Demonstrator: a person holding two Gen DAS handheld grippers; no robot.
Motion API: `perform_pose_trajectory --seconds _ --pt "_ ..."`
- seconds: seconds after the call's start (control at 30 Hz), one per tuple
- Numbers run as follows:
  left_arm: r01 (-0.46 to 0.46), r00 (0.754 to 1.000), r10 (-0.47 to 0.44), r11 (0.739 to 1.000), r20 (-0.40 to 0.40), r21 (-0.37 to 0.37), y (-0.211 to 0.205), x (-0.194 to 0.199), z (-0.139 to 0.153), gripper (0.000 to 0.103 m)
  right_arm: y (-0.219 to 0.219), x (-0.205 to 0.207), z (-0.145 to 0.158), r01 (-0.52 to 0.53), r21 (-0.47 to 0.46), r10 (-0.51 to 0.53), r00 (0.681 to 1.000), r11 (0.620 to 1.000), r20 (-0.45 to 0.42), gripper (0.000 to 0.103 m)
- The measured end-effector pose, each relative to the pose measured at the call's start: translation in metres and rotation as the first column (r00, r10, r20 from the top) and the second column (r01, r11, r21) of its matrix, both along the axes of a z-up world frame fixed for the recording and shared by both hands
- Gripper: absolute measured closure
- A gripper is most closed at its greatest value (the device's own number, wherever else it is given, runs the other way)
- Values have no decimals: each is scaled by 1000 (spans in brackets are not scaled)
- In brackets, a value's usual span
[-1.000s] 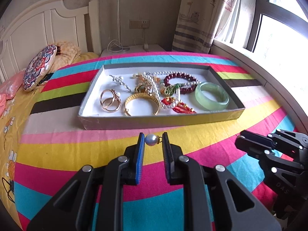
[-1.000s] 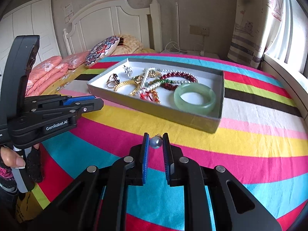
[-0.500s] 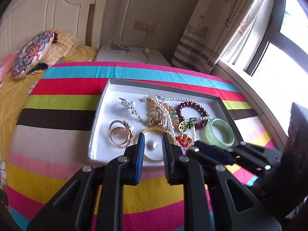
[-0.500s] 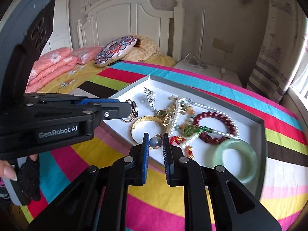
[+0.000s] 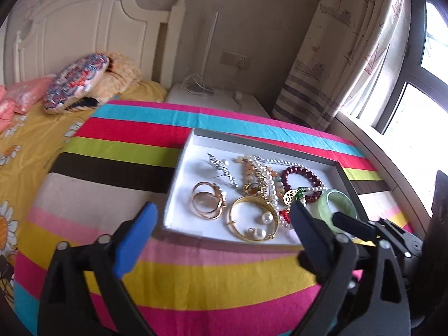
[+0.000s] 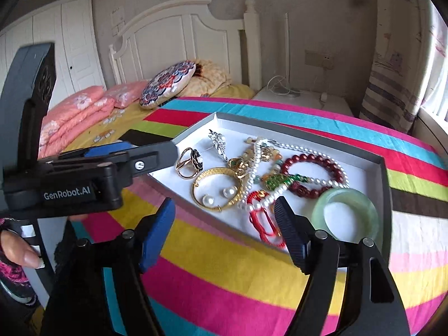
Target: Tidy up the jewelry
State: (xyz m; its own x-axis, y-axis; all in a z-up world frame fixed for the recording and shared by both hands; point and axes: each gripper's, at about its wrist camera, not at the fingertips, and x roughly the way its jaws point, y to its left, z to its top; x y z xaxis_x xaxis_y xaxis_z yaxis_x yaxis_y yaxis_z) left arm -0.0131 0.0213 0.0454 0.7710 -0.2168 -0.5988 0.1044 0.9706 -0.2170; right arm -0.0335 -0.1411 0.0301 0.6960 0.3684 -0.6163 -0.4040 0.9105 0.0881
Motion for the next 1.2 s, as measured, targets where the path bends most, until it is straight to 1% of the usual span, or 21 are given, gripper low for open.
perform_pose_trajectory --seconds 0.03,0.07,0.17,0.23,0.33,0.47,0.63,0.77,1.03,1.2 --pt "-15 1000 15 1000 18 18 -1 -7 0 2 -4 -4 1 22 1 -22 1000 1000 6 32" --pt "-27 999 26 999 31 34 -2 -10 1 2 -9 -9 2 67 -10 -66 998 998 22 31" --pt "-112 989 95 982 112 150 -12 -26 1 2 -16 -20 2 172 -54 -167 983 984 81 24" --pt "-137 983 111 974 149 181 -17 -30 2 2 -22 -24 5 223 -47 -217 970 974 106 23" --pt "-155 977 124 971 171 184 -18 -34 1 2 -29 -28 7 290 -39 -282 949 956 138 19" --pt "-132 975 96 976 200 173 -18 -39 3 2 -40 -30 9 344 -15 -337 928 939 161 18" --pt "-133 967 80 969 242 208 -27 -47 6 2 -44 -32 11 358 -9 -350 918 934 185 17" --pt "-146 964 86 962 252 231 -32 -50 6 2 -42 -34 12 362 -17 -352 914 932 201 17" --pt "-143 961 79 962 264 233 -33 -55 6 2 -42 -35 12 368 -12 -358 911 930 204 17" --pt "-156 958 93 963 270 221 -30 -55 7 2 -44 -38 13 380 0 -371 904 925 214 17"
